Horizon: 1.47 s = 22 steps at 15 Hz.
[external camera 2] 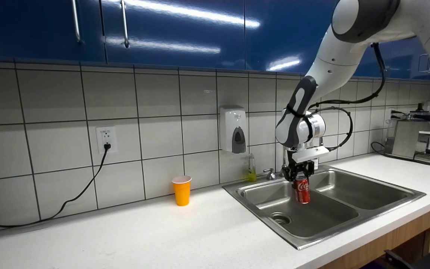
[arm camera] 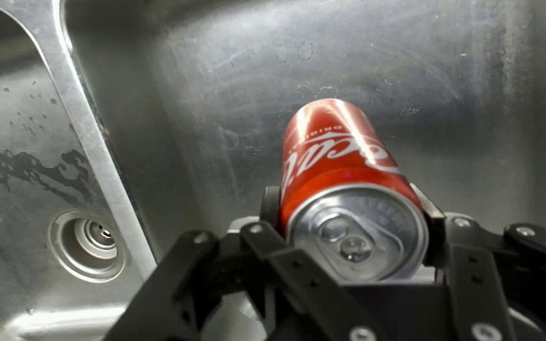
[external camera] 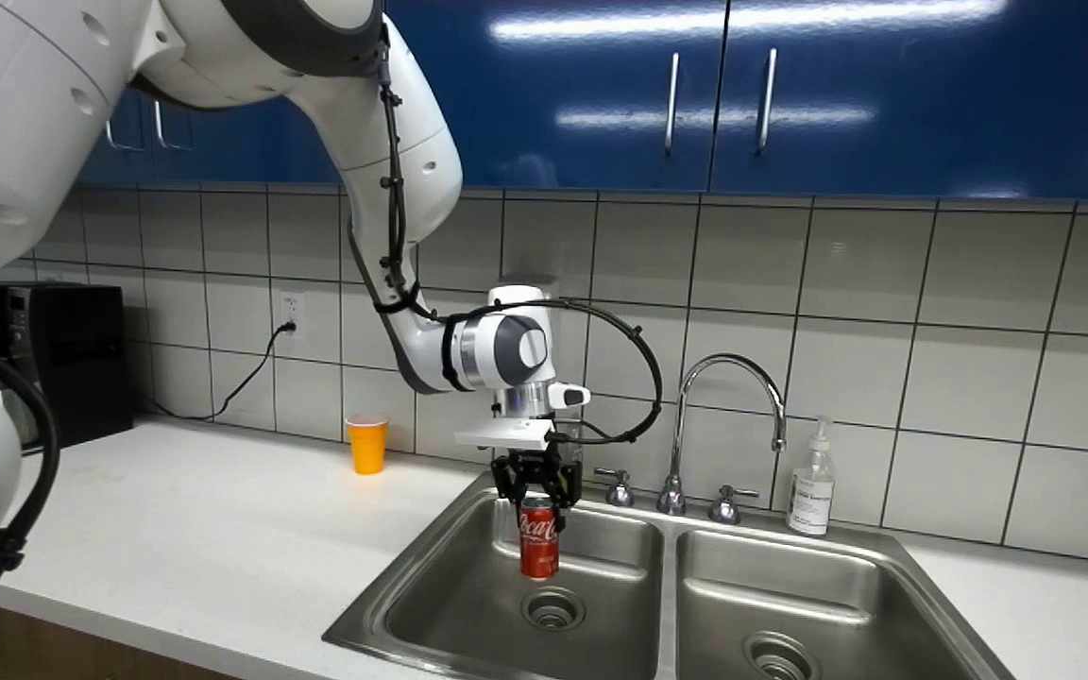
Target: Pick up the Coca-Cola soda can and put it inside the sink
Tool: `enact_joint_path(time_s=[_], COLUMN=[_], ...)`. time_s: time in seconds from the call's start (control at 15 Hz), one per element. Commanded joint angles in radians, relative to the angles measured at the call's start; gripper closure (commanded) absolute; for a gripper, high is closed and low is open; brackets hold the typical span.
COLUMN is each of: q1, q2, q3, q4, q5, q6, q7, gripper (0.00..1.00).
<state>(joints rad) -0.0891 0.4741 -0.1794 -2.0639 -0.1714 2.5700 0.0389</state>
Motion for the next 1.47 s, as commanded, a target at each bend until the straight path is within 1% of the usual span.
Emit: enact_joint_path(time_s=[0.0, 0.4, 0.73, 1.13, 1.4], q1=[-0.021, -0.035, -0.048, -0.059, -0.059], q2=[0.051, 0.119, 0.165, 0.204, 0.223], q3=[-0.004, -0.006, 0.010, 0.026, 0.030], q4=[0.039, 0.048, 0.045, 0.036, 0.033], q5=[0.012, 0.024, 0.069, 0.119, 0.133], q6=[0.025, 0.077, 0.099, 0.157, 0.185], q7=[0.002, -0.005, -0.018, -0.021, -0.019], gripper=[0.62, 0.62, 0.62, 0.62, 0.62])
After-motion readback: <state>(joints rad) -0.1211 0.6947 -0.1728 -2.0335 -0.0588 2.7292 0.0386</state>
